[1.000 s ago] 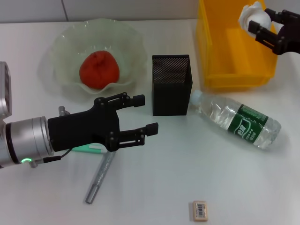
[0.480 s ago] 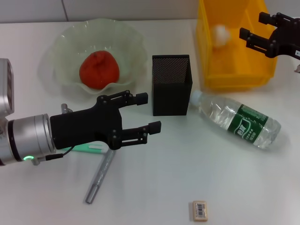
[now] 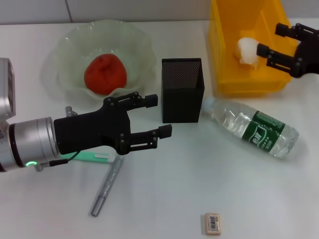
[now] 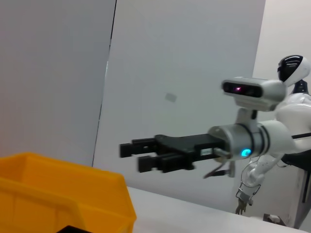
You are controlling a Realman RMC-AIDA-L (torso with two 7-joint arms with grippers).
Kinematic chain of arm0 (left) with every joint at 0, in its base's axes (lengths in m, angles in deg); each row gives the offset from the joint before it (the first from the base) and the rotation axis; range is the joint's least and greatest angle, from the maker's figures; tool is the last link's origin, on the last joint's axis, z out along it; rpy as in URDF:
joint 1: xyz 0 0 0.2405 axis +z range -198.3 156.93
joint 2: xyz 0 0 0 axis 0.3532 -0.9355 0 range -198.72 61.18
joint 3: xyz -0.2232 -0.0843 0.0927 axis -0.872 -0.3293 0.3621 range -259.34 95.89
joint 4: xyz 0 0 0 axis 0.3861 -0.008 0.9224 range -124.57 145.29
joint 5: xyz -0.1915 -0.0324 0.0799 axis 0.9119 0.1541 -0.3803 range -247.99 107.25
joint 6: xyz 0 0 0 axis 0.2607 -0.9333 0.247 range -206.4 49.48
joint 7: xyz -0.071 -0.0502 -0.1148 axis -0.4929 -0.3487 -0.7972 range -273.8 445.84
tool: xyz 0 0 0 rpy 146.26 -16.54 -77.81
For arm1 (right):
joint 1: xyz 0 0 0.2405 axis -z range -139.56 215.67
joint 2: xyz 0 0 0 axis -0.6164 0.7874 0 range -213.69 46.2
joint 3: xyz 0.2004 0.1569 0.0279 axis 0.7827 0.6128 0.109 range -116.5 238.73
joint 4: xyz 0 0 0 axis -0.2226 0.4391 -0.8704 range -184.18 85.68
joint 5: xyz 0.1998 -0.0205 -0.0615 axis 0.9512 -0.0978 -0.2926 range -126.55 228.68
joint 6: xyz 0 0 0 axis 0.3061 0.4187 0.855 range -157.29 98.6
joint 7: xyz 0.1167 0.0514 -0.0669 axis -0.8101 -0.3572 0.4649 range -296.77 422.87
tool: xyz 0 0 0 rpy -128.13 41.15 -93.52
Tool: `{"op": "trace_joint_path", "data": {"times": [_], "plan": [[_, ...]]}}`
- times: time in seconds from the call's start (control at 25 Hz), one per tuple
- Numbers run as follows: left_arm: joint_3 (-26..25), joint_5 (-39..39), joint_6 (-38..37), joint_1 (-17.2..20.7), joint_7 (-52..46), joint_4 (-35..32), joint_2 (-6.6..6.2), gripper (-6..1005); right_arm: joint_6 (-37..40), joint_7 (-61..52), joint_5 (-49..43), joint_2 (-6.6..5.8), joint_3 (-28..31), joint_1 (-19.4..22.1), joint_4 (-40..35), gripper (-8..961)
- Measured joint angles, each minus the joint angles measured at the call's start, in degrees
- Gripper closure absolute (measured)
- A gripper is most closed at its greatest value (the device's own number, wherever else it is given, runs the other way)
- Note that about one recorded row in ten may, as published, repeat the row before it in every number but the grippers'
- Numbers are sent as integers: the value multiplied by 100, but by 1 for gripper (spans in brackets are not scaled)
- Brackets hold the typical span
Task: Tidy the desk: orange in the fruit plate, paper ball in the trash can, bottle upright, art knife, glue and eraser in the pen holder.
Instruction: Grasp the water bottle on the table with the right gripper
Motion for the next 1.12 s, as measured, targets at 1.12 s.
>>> {"op": "trace_joint_path", "data": {"times": [1.12], "plan": [[-1, 11, 10, -138, 54, 0, 0, 264, 2729, -5325, -3329, -70, -41, -393, -3539, 118]]}}
